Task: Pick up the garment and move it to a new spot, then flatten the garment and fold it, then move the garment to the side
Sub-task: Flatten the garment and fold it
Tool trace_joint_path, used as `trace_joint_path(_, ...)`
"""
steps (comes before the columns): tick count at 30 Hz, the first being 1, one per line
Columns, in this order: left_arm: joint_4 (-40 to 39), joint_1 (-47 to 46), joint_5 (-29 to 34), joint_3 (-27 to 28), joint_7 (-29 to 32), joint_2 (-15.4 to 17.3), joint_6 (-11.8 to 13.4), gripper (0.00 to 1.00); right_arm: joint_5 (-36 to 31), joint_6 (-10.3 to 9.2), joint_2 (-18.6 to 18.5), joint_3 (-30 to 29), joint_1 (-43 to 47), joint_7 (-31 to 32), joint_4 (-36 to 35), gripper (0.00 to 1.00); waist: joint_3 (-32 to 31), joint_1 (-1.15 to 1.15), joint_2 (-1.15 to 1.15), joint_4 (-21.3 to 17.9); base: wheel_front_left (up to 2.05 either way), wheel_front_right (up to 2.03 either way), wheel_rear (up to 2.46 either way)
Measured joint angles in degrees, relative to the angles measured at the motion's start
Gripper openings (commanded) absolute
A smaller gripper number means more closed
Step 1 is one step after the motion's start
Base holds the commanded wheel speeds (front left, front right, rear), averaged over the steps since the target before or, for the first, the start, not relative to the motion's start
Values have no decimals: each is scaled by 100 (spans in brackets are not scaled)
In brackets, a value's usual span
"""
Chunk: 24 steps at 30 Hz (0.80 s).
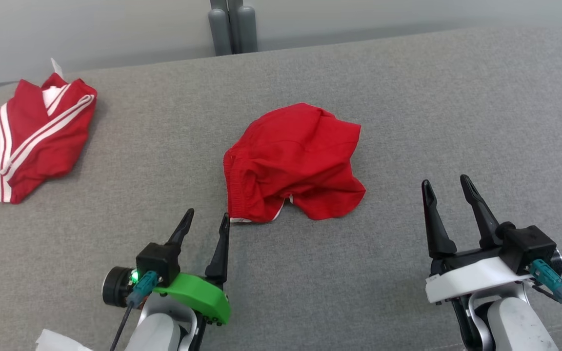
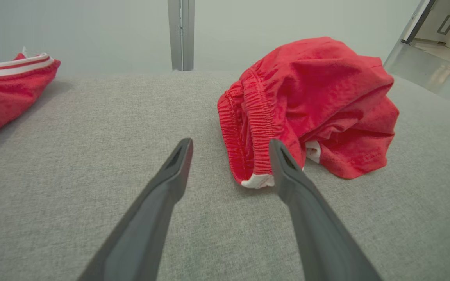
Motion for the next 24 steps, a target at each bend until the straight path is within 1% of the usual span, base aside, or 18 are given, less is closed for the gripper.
trace_joint_path(7,587,-470,-43,-291,1,-2,-147,100,40,0,-1,25,-117,0,-18,100,353,0,0,-223,0,0,0)
trace_joint_path(13,921,-679,-166,-298,1,-3,-182,100,70,0,-1,37,-193,0,-16,100,547,0,0,-412,0,0,0)
trace_joint_path(14,956,-700,-170,-293,1,-3,-182,93,73,0,-1,40,-193,0,-15,100,567,0,0,-437,0,0,0)
trace_joint_path(15,990,-722,-178,-292,1,-3,-183,61,74,0,-1,41,-194,0,-15,100,583,0,0,-459,0,0,0)
trace_joint_path(16,1006,-738,-191,-296,1,-3,-187,34,80,0,-1,41,-195,0,-15,100,592,0,0,-472,0,0,0)
trace_joint_path(17,1001,-751,-220,-300,1,-3,-190,0,80,0,-1,38,-195,0,-14,100,595,0,0,-482,0,0,0)
trace_joint_path(24,448,-656,-277,-256,1,-4,-238,0,83,0,-1,14,-181,0,8,100,502,0,0,-369,0,0,0)
